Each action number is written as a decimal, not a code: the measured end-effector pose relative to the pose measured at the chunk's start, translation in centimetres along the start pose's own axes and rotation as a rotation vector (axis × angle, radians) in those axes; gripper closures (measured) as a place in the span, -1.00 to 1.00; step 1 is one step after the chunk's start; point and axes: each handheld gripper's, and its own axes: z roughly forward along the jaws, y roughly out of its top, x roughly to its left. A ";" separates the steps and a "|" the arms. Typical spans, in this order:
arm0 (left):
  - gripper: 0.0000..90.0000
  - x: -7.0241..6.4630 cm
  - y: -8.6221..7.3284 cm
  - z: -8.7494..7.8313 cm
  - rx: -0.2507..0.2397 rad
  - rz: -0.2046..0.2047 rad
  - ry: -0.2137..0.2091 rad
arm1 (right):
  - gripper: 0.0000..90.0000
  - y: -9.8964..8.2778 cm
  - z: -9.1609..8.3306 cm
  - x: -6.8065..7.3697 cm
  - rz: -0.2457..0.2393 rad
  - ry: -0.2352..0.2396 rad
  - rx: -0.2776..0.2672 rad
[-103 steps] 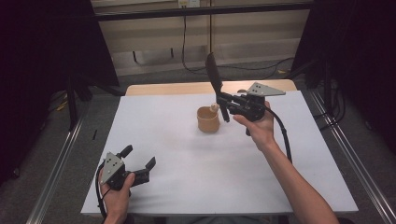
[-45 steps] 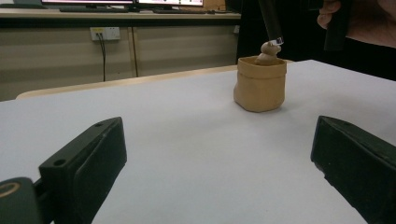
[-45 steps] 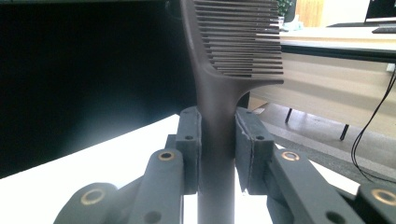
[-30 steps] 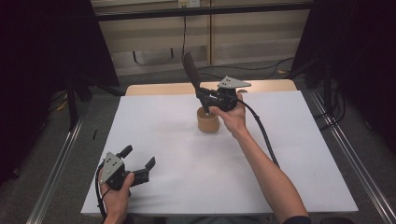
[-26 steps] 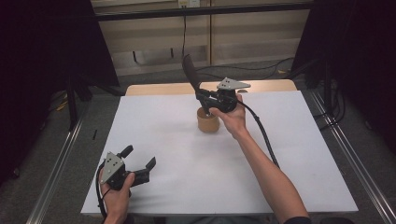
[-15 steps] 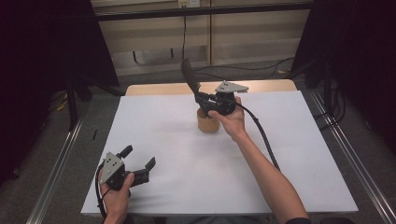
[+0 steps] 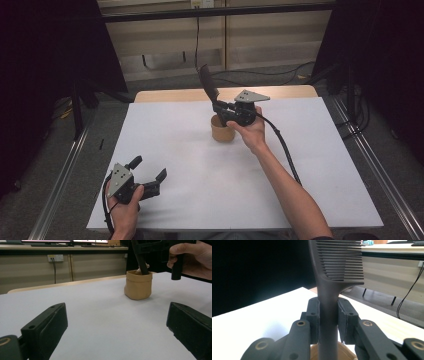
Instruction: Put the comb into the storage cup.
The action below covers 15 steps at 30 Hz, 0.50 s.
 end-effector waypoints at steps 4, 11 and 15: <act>-0.92 0.0 0.0 0.0 -0.001 -0.001 -0.001 | 0.63 -0.3 0.1 -0.1 0.003 0.001 0.006; -0.92 0.0 0.0 0.0 -0.002 -0.003 -0.004 | 0.63 -0.7 0.4 -0.2 0.001 -0.015 0.032; -0.92 0.0 0.0 0.0 -0.004 -0.003 -0.006 | 0.63 -1.0 0.3 -0.3 0.003 -0.017 0.037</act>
